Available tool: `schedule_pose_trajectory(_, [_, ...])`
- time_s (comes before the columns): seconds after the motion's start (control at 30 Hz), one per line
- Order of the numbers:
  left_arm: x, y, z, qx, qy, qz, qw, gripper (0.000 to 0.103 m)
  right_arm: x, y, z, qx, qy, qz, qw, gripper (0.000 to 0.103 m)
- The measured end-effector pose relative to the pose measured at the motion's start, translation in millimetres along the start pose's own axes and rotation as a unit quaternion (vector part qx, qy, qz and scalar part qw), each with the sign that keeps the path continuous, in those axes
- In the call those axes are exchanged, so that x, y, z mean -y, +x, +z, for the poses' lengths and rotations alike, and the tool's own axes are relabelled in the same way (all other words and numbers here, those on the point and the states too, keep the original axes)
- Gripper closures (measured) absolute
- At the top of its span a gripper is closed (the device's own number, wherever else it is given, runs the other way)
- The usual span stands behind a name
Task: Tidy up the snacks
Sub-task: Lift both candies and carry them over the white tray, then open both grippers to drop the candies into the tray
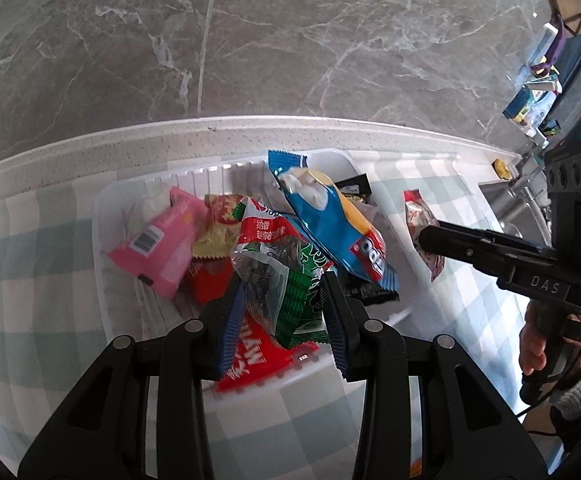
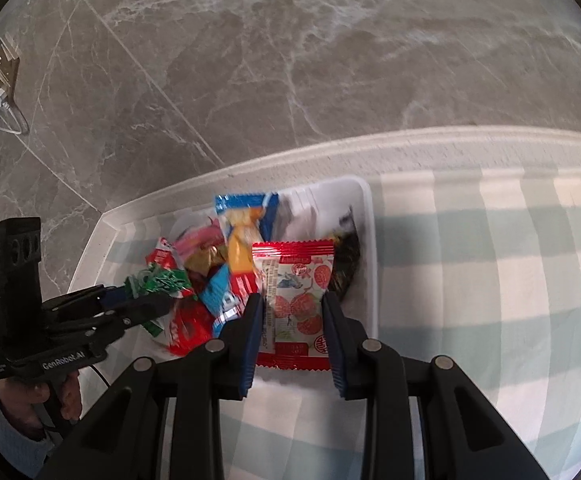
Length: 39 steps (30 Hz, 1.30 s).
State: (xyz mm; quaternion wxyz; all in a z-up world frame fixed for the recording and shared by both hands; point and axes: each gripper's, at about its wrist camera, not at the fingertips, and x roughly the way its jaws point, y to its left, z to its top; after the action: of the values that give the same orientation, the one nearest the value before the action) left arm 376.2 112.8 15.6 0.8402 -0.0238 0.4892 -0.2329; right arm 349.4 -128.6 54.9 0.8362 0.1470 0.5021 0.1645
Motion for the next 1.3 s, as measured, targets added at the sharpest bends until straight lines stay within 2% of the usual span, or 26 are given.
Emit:
schedule_pose_trajectory(0.33, [-14.1, 11.0, 16.0, 0.001, -0.001, 0.009, 1.0000, 0.068, -42.0, 17.3, 29.0, 0.000, -0.051, 0.010, 0.999, 0.071])
schedule_pose_trajectory(0.6, [-23.8, 22.0, 21.1, 0.000, -0.003, 0.017, 0.9999, 0.068, -68.0, 43.1, 35.2, -0.017, -0.084, 0.006, 0.996, 0.071])
schedule_pose_trajectory(0.87, [-31.9, 34.6, 22.3, -0.003, 0.004, 0.036, 0.9993, 0.067, -78.3, 68.1, 35.4, -0.039, -0.113, -0.023, 0.993, 0.070])
schedule_pose_trajectory(1.07, [-28.4, 40.4, 18.2, -0.005, 0.014, 0.049, 0.9987, 0.067, -88.6, 72.1, 31.4, -0.034, -0.147, -0.053, 0.987, 0.070])
schedule_pose_trajectory(1.3, [-25.4, 32.6, 14.5, 0.005, 0.013, 0.054, 0.9984, 0.059, -90.4, 62.1, 26.8, -0.024, -0.158, -0.067, 0.985, 0.069])
